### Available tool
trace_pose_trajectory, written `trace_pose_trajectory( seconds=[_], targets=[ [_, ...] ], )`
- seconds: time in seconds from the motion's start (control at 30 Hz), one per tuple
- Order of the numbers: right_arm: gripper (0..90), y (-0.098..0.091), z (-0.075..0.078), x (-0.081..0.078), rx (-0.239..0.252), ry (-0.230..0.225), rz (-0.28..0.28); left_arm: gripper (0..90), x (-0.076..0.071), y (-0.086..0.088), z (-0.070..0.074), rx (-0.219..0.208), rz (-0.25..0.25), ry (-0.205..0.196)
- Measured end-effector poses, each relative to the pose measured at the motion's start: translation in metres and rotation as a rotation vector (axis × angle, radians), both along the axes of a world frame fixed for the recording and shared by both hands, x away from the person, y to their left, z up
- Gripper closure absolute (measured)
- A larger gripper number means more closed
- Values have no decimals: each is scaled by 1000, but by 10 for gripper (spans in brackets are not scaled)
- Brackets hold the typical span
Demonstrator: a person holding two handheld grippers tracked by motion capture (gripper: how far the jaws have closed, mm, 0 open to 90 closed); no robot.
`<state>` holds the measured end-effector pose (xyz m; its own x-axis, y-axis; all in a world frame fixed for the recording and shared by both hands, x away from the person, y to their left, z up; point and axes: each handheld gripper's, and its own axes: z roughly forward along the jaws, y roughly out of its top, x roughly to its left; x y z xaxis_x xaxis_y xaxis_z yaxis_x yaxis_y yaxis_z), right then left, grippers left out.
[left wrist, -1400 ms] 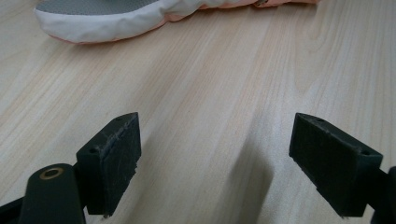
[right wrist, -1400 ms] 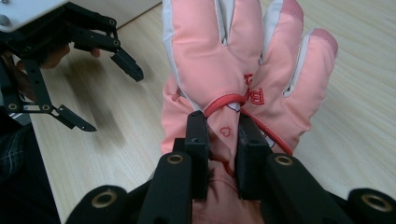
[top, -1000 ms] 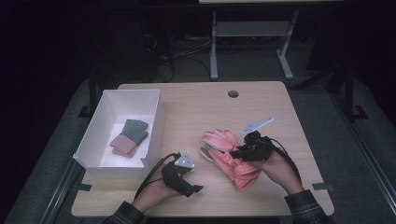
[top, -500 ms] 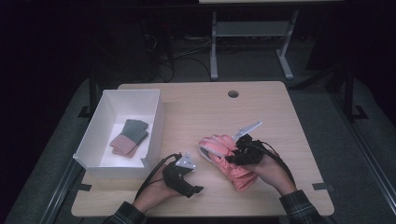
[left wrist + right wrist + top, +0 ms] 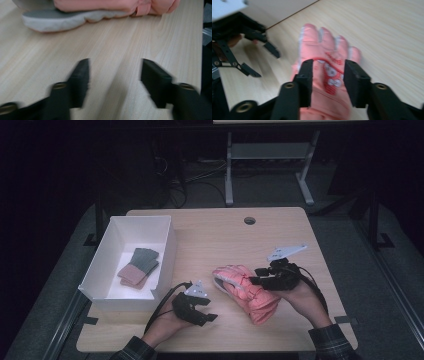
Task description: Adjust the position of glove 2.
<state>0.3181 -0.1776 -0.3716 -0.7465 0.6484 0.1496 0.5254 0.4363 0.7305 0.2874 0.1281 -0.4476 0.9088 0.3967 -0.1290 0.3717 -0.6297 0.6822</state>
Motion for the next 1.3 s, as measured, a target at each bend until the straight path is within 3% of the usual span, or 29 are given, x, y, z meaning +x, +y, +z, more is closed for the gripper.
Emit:
trace_pose_trajectory(
  seconds=[0.07,0.2,0.27,0.47,0.7,0.77,1.13,1.3],
  targets=[
    [713,-10,-2,2,0,2,-30,618,0,0,4,-26,11,2],
    [811,-28,-12,5,-10,20,-59,843,4,0,12,-15,9,-12],
    [872,-35,-17,6,-10,30,-71,898,5,-1,14,-11,22,-5],
    [900,-56,-32,5,-21,38,-101,898,10,-7,15,-31,37,7],
    [900,-69,-55,0,-45,67,-91,897,19,-21,10,-31,29,35],
    [900,-71,-60,0,-54,77,-86,897,21,-26,9,-13,22,33],
    [900,-65,-74,-2,-65,132,-44,897,35,-57,3,0,11,37],
    [900,-57,-76,-7,-55,142,-5,898,39,-62,2,-2,18,35]
  ],
)
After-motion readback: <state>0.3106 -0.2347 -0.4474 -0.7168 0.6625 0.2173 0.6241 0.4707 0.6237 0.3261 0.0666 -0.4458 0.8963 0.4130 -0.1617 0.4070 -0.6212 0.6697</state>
